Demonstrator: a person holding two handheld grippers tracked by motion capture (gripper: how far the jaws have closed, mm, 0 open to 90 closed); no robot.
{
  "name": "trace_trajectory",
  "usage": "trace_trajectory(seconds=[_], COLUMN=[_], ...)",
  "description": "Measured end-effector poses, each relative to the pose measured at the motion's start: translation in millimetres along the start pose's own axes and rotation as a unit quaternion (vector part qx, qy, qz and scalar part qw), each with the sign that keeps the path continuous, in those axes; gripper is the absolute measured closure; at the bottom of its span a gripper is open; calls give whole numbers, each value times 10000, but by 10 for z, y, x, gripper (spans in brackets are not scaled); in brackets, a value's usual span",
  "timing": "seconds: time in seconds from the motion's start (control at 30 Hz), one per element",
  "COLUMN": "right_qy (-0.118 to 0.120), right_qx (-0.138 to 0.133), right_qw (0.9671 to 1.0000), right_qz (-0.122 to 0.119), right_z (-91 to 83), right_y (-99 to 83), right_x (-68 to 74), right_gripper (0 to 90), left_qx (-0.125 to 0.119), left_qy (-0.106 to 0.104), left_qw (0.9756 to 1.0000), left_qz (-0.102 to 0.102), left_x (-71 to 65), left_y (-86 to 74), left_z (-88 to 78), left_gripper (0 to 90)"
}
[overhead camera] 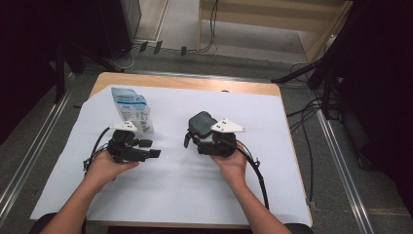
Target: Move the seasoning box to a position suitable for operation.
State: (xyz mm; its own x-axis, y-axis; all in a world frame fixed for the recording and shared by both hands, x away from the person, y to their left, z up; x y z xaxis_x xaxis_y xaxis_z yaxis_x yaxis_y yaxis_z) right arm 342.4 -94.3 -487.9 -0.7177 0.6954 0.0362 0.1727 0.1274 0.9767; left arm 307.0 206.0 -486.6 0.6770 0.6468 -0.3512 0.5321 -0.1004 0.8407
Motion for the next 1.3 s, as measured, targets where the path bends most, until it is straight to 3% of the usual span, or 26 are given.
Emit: trace_trajectory(seconds=[0.07,0.17,0.27,0.3,0.4,0.57,0.87,1.2,1.3], right_qy=[263,425,829,829,1154,1153,1226,1122,1179], right_qx=[-6,-3,43,43,198,443,451,618,577], right_qw=[9997,9990,9964,9964,9931,9920,9901,9912,9908], right_qz=[-27,-102,-191,-191,-91,-276,-523,-336,-327], right_z=[23,46,119,119,188,254,230,172,58], right_y=[-49,-84,-146,-146,-199,-293,-340,-323,-260], right_x=[65,89,114,114,113,124,106,88,79], right_gripper=[161,161,161,161,161,161,158,129,129], left_qx=[-18,-34,-65,-55,-83,-53,-11,-211,-185], left_qy=[13,58,80,88,113,125,24,78,2], left_qw=[10000,10000,9999,9999,9999,9999,10000,9997,9998], left_qz=[-27,-38,-74,-87,-85,-57,60,1,3], left_x=[12,46,68,76,92,94,62,90,83], left_y=[2,6,4,6,5,-1,-17,18,28], left_z=[-19,-58,-76,-85,-101,-91,-25,-37,-12], left_gripper=[381,381,381,381,381,380,377,400,482])
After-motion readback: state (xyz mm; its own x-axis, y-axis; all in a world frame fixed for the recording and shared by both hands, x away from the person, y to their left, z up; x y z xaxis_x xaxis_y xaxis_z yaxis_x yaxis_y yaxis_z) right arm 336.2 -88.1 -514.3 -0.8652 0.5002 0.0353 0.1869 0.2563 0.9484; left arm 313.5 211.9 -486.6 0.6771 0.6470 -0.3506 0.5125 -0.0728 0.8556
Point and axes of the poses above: each handheld gripper's, and its own axes: z roughly forward along the jaws, y roughly out of its top, x roughly to its left, the point moved 1 cm from there along z, roughly forward along the jaws, and after that the axes turned 14 degrees about -x, right-handed, at the moved point
